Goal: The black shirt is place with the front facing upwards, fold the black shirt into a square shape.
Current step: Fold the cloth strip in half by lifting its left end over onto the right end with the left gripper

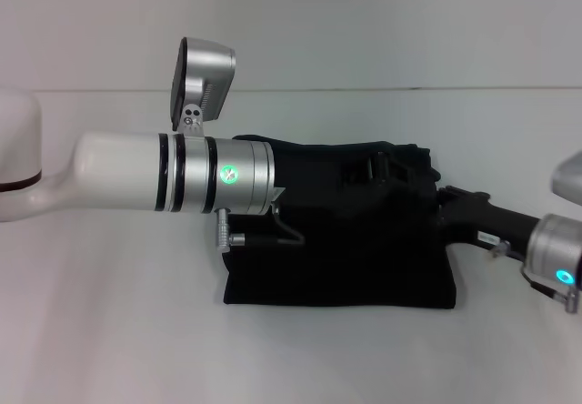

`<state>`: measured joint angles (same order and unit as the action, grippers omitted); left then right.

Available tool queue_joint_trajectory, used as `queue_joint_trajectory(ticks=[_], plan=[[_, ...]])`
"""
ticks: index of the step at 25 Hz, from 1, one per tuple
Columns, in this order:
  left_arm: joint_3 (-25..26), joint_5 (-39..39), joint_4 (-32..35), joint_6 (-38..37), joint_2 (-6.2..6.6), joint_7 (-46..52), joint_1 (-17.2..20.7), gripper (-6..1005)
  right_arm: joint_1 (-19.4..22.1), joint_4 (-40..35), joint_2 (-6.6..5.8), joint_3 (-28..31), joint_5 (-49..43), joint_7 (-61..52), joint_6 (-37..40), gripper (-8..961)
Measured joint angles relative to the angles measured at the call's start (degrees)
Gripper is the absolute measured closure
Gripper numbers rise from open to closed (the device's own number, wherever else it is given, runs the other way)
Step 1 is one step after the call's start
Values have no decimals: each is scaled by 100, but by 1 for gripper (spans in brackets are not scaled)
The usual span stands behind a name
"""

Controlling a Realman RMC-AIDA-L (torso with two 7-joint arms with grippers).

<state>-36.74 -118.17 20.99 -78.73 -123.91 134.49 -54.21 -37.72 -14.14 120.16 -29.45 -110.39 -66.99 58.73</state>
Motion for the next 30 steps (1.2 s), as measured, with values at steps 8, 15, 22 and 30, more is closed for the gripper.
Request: queue_joint_trajectory(ticks=[8, 15, 22, 30], plan=[[-124, 6, -77, -24, -35, -189, -34, 960, -451, -12, -14, 61, 396, 8, -735, 216], [-311, 6, -534, 235, -64, -534, -130, 936, -397, -342, -50, 63, 820, 11, -738, 216], [-266, 83, -1266, 1043, -92, -1287, -302, 912, -329, -353, -55, 85, 834, 21, -963, 215], [-277, 137, -1619, 1272, -89, -1535, -518, 885, -17, -595, -56, 774, 968, -18, -986, 215]])
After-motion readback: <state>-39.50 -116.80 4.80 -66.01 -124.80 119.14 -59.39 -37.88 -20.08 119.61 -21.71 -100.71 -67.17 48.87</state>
